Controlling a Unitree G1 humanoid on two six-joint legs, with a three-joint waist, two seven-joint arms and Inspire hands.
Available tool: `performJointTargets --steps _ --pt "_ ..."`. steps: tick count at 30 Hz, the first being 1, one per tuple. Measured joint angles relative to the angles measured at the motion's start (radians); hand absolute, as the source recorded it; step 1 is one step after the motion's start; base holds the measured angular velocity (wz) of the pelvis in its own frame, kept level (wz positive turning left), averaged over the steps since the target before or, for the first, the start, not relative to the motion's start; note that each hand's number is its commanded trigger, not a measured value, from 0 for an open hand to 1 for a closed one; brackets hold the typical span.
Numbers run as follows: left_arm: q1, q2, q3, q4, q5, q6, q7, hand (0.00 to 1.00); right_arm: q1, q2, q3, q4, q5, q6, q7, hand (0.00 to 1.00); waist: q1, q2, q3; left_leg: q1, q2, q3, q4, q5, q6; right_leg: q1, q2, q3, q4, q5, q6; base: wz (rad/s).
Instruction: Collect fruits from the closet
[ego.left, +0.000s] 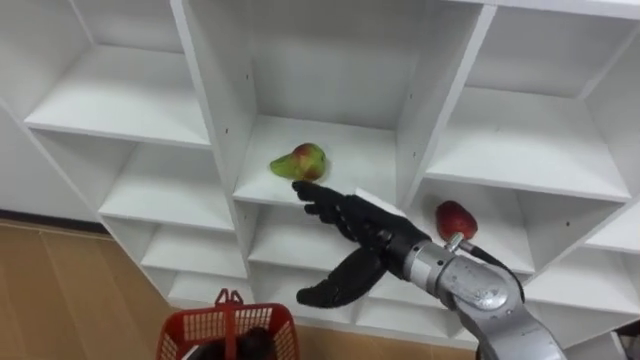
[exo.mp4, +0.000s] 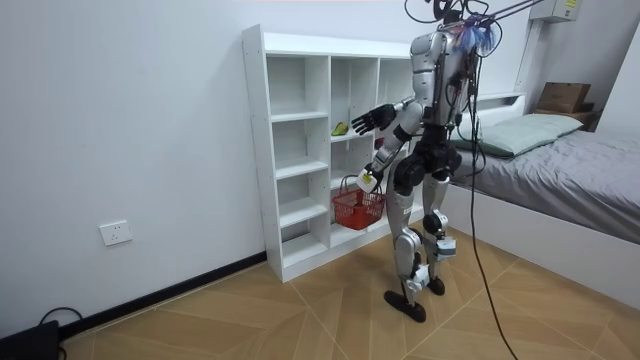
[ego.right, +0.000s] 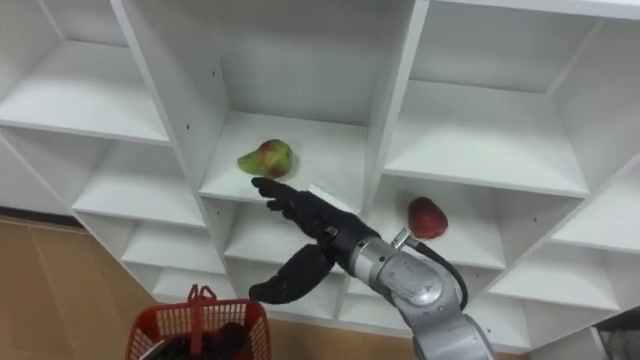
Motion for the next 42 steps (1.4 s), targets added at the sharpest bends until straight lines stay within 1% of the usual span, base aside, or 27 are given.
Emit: performJointTargets --steps 2,6,11,12,15,16,17,18,19,21,24,26,30,34,35,39,42 --pt "-0.001 -0.006 0.0 0.0 0.025 0.0 -0.001 1.0 0.0 0.001 0.009 0.0 -0.001 0.014 0.026 0.0 0.007 -0.002 -0.0015 0.001 0.001 0.0 -0.003 0.0 0.0 0.0 0.001 -0.001 0.0 0.0 0.0 0.0" --pt "-0.001 -0.007 0.002 0.005 0.039 0.001 -0.001 1.0 0.002 0.005 0.014 0.0 -0.021 0.015 0.046 0.0 0.009 -0.004 -0.0028 0.001 0.001 -0.001 -0.003 0.0 0.0 -0.001 0.002 0.0 -0.001 0.0 0.0 0.0" --pt "0.0 -0.007 0.015 0.005 0.041 0.001 0.018 1.0 0.001 0.016 0.002 -0.001 -0.031 0.014 0.049 0.0 0.007 -0.012 -0.0093 0.002 0.001 -0.003 -0.003 0.0 0.0 -0.001 0.001 0.0 0.0 0.0 0.0 0.0" --pt "-0.001 -0.007 0.017 0.005 0.041 0.001 0.02 1.0 0.001 0.018 -0.003 -0.001 -0.031 0.014 0.046 0.0 0.006 -0.012 -0.0096 0.003 0.001 -0.003 -0.003 0.0 0.0 0.0 0.001 0.001 0.0 0.0 0.0 0.0" --pt "0.001 -0.007 0.019 0.007 0.037 -0.004 0.05 1.0 0.001 0.034 -0.033 -0.012 -0.028 0.011 0.008 0.0 0.003 -0.01 -0.008 0.007 0.0 -0.004 0.001 0.0 0.0 0.006 0.0 0.001 0.0 0.0 0.0 0.0" --pt "0.001 -0.008 0.021 0.009 0.037 -0.004 0.06 1.0 0.001 0.039 -0.038 -0.021 -0.027 0.01 -0.013 0.0 0.001 -0.006 -0.0056 0.011 0.0 -0.004 0.001 0.0 0.0 0.011 0.0 0.0 0.0 0.0 0.0 0.0" --pt "0.001 -0.008 0.021 0.011 0.037 -0.005 0.064 1.0 0.001 0.04 -0.051 -0.03 -0.027 0.003 -0.026 0.0 -0.001 -0.001 -0.0022 0.015 0.001 -0.001 0.001 0.0 0.0 0.015 0.0 -0.001 0.0 0.0 0.0 0.0" --pt "0.001 -0.008 0.022 0.012 0.037 -0.006 0.064 1.0 0.001 0.043 -0.058 -0.037 -0.027 0.001 -0.033 0.0 -0.003 0.001 -0.0013 0.016 0.001 -0.001 0.0 0.0 0.0 0.015 0.0 -0.001 0.0 0.0 0.0 0.0" --pt "0.001 -0.01 0.024 0.012 0.037 -0.007 0.065 1.0 0.0 0.046 -0.069 -0.054 -0.027 -0.01 -0.051 0.0 -0.007 0.004 0.0003 0.016 0.001 -0.001 -0.002 0.0 0.0 0.016 0.0 0.0 0.001 0.001 -0.001 0.0" --pt "0.001 -0.015 0.029 0.013 0.038 -0.007 0.065 1.0 -0.003 0.048 -0.084 -0.081 -0.025 -0.022 -0.075 0.0 -0.013 0.006 0.0005 0.016 0.001 -0.001 -0.005 0.0 0.0 0.015 0.0 0.0 0.002 0.001 -0.001 0.0" --pt "0.001 -0.024 0.029 0.03 0.037 -0.016 0.067 1.0 -0.003 0.044 -0.093 -0.13 -0.017 -0.033 -0.115 0.0 -0.019 0.014 -0.0046 0.015 0.001 0.0 -0.003 0.0 0.0 0.013 0.001 0.0 0.002 0.001 -0.002 0.0" --pt "0.001 -0.032 0.028 0.034 0.037 -0.016 0.075 1.0 -0.004 0.044 -0.098 -0.136 -0.009 -0.052 -0.144 0.0 -0.019 0.015 -0.0081 0.017 0.001 0.001 -0.001 0.0 0.0 0.013 0.002 0.002 0.002 0.001 -0.002 0.0" --pt "0.001 -0.036 0.027 0.044 0.041 -0.02 0.072 1.0 -0.005 0.046 -0.098 -0.136 -0.015 -0.053 -0.169 0.0 -0.018 0.013 -0.0096 0.016 0.001 -0.002 -0.002 0.0 0.0 0.012 0.001 0.002 0.002 0.001 -0.001 0.0" --pt "0.004 -0.036 0.032 0.045 0.066 -0.019 0.055 1.0 -0.008 0.05 -0.098 -0.136 -0.036 -0.052 -0.178 0.0 -0.013 0.003 -0.016 0.01 0.001 -0.003 -0.002 0.0 0.0 0.006 0.001 0.001 0.002 0.001 -0.001 0.0" --pt "0.004 -0.036 0.031 0.047 0.075 -0.019 0.055 1.0 -0.012 0.057 -0.097 -0.136 -0.046 -0.052 -0.179 0.0 -0.012 0.002 -0.0168 0.01 0.001 -0.003 -0.002 0.0 0.0 0.006 0.001 0.001 0.002 0.001 -0.001 0.0" --pt "0.004 -0.035 0.031 0.07 0.075 -0.019 0.055 1.0 -0.027 0.067 -0.095 -0.136 -0.071 -0.052 -0.209 0.0 -0.007 0.003 -0.0156 0.014 0.0 -0.002 -0.001 0.0 0.0 0.01 0.001 0.002 0.001 0.001 -0.001 0.0" --pt "0.004 -0.037 0.031 0.084 0.075 -0.019 0.055 1.0 -0.028 0.072 -0.094 -0.134 -0.077 -0.053 -0.238 0.0 0.003 0.006 -0.0102 0.019 0.001 -0.005 -0.003 0.0 0.0 0.016 0.001 -0.002 -0.001 0.001 -0.001 0.03"
